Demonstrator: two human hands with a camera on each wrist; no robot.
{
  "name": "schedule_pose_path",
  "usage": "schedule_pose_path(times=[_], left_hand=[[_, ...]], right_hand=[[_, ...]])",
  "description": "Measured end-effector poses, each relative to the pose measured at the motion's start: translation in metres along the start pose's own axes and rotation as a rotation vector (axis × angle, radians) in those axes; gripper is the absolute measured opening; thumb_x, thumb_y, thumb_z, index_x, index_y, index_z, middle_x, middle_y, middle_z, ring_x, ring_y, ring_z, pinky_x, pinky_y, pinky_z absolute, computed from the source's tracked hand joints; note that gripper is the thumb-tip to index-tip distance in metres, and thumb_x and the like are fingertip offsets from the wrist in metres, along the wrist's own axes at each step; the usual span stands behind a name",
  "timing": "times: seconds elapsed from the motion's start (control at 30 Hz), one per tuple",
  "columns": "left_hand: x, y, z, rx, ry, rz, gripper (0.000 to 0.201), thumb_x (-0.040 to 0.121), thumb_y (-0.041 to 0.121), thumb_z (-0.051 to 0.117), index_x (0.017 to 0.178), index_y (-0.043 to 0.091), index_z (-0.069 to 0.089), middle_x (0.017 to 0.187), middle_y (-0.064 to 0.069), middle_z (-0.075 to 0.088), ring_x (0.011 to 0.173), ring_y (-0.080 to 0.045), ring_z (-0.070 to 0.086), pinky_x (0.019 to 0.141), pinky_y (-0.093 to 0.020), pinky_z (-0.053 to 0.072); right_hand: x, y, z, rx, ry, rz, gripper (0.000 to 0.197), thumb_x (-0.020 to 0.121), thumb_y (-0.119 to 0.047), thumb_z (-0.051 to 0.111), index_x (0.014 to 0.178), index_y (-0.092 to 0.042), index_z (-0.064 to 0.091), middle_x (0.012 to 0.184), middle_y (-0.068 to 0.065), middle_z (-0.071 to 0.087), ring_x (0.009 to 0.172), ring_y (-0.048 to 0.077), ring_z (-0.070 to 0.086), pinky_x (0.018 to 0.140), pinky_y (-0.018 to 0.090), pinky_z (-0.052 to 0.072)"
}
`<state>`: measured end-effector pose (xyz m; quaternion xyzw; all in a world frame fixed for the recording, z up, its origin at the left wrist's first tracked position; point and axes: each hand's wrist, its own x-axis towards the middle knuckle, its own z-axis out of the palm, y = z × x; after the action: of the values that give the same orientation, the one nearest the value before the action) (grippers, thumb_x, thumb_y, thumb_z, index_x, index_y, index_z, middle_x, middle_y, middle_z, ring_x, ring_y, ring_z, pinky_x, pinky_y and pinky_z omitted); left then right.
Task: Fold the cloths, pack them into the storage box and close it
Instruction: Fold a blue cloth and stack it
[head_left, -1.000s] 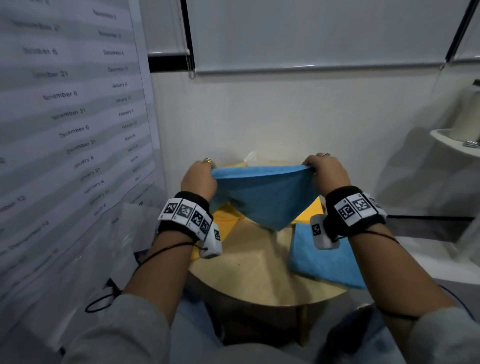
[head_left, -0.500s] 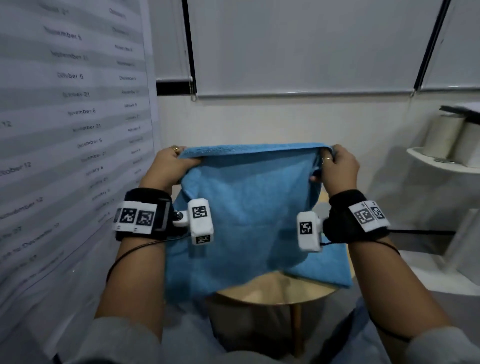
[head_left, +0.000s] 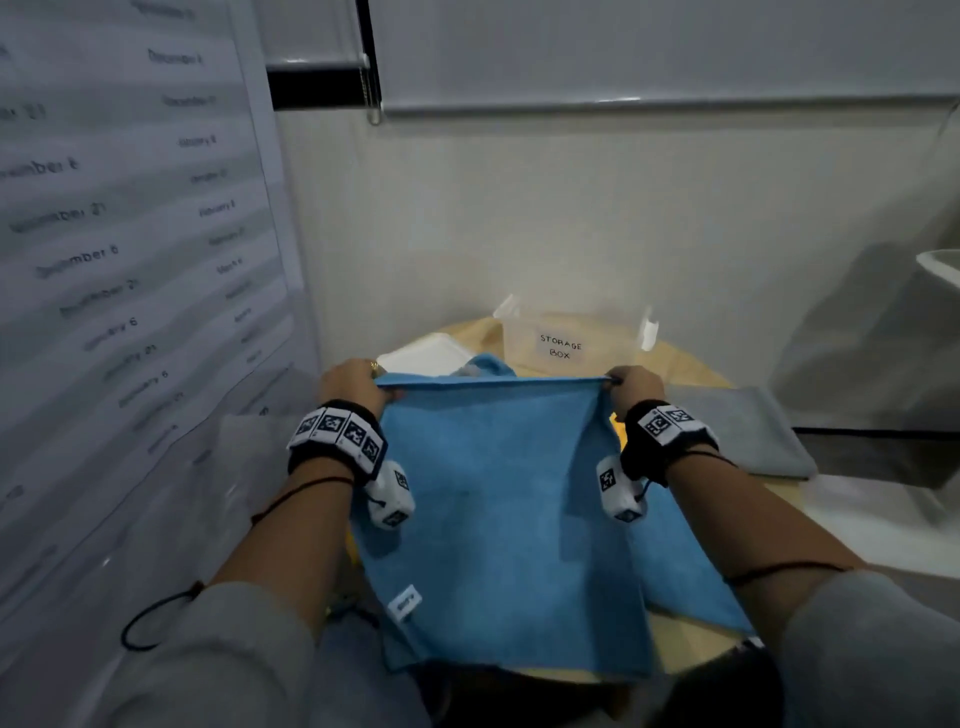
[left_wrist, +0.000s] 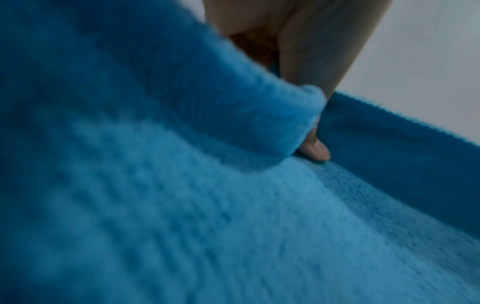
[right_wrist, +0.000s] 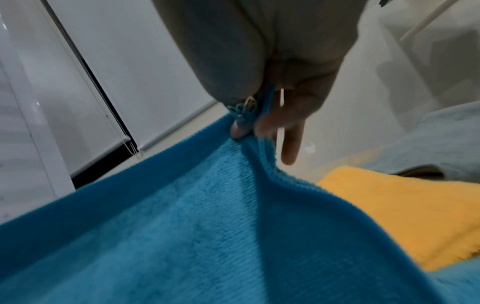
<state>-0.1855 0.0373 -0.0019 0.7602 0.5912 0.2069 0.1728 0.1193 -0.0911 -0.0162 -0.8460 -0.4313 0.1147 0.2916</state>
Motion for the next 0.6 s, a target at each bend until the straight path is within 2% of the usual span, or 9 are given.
schedule_pose_path(times=[0.07,0.13,0.2,0.3,0.37,0.47,0.53,0.57,0.6], left_hand=[[0.017,-0.003,0.006,-0.048,0.037,0.030,0.013,0.077,0.028,0.074,0.083,0.017,0.069,0.076,-0.005,0.064,0.072,-0.025,0.060,0.063,-0.025,0.041],[0.029,-0.007,0.010,-0.060,0.086,0.056,0.008,0.078,0.023,0.070,0.085,0.019,0.071,0.080,-0.007,0.067,0.076,-0.028,0.062,0.066,-0.028,0.046],[0.029,-0.014,0.012,-0.047,0.057,0.073,0.013,0.078,0.018,0.069,0.090,0.019,0.073,0.084,-0.008,0.070,0.080,-0.028,0.064,0.071,-0.029,0.048],[0.012,-0.031,0.009,0.032,-0.046,0.152,0.016,0.073,0.012,0.073,0.088,0.013,0.072,0.084,-0.011,0.070,0.080,-0.029,0.064,0.069,-0.030,0.047],[-0.008,-0.042,0.003,0.112,-0.089,0.206,0.011,0.071,0.004,0.070,0.083,0.006,0.071,0.082,-0.012,0.068,0.078,-0.028,0.063,0.064,-0.028,0.042],[-0.049,-0.057,0.000,-0.011,-0.104,0.241,0.018,0.068,-0.013,0.066,0.075,0.003,0.071,0.080,-0.005,0.062,0.074,-0.018,0.055,0.060,-0.022,0.035],[-0.071,-0.071,0.005,-0.112,-0.143,0.249,0.030,0.069,-0.016,0.066,0.069,0.015,0.070,0.078,-0.003,0.062,0.074,-0.019,0.057,0.062,-0.021,0.039],[-0.077,-0.081,0.010,-0.123,-0.202,0.235,0.035,0.070,-0.016,0.065,0.067,0.019,0.068,0.078,-0.002,0.064,0.076,-0.020,0.059,0.067,-0.023,0.043],[-0.081,-0.090,0.015,-0.094,-0.298,0.212,0.037,0.073,-0.015,0.063,0.068,0.021,0.068,0.079,-0.002,0.065,0.080,-0.020,0.062,0.072,-0.025,0.046]], right_hand=[[0.016,0.000,0.010,0.054,0.049,-0.013,0.027,0.086,0.005,0.043,0.098,0.005,0.068,0.099,0.027,0.067,0.094,0.042,0.062,0.086,0.050,0.050],[0.029,0.004,0.016,0.096,0.081,-0.028,0.031,0.082,0.010,0.042,0.098,0.005,0.068,0.101,0.026,0.066,0.094,0.042,0.062,0.086,0.052,0.051],[0.034,0.011,0.017,0.169,0.087,-0.013,0.031,0.082,0.010,0.043,0.101,0.003,0.067,0.104,0.026,0.065,0.095,0.042,0.062,0.085,0.053,0.051],[0.026,0.024,0.015,0.174,0.059,-0.017,0.028,0.087,0.005,0.048,0.104,-0.002,0.069,0.104,0.022,0.066,0.095,0.040,0.061,0.082,0.054,0.052],[0.011,0.034,0.012,0.165,0.002,-0.071,0.022,0.089,0.002,0.053,0.102,-0.002,0.070,0.095,0.017,0.066,0.089,0.035,0.061,0.077,0.047,0.055],[-0.026,0.049,0.006,0.275,-0.104,-0.100,0.022,0.089,0.005,0.054,0.105,-0.001,0.069,0.090,0.011,0.062,0.083,0.029,0.058,0.055,0.016,0.055],[-0.053,0.060,0.005,0.224,-0.125,-0.113,0.022,0.087,0.006,0.056,0.103,0.000,0.069,0.089,0.011,0.065,0.077,0.029,0.061,0.058,0.020,0.056],[-0.066,0.066,0.006,0.159,-0.178,-0.105,0.018,0.086,0.004,0.059,0.100,0.002,0.070,0.087,0.011,0.066,0.070,0.024,0.062,0.061,0.027,0.055],[-0.078,0.071,0.008,0.070,-0.279,-0.101,0.014,0.085,-0.003,0.064,0.096,0.003,0.071,0.083,0.010,0.066,0.062,0.013,0.061,0.062,0.027,0.052]])
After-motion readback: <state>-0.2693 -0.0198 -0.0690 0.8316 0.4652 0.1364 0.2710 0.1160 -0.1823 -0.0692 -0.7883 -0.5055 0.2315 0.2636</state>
